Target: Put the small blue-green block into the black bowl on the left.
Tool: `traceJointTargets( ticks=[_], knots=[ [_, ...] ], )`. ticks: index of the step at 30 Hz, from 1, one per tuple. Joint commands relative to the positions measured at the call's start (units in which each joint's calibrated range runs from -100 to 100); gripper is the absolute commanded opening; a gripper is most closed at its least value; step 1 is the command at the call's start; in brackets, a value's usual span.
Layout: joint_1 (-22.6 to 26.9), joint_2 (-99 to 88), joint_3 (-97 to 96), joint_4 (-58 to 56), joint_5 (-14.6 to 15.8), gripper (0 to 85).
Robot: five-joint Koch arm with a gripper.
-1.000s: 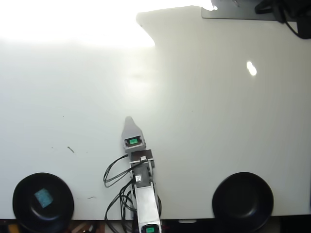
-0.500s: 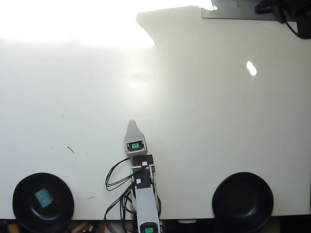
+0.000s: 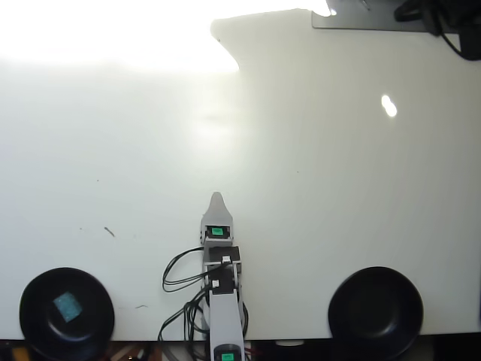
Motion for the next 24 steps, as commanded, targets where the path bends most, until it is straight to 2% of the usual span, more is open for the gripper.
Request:
traceJointTargets(
  ticks=[1, 6, 24],
  knots=[
    [0.0, -1.0, -0.2, 2.6, -0.5, 44.2],
    [1.1, -0.6, -1.1, 2.1, -0.5, 48.2],
    [0.7, -0.4, -2.6, 0.7, -0.5, 48.3]
  ],
)
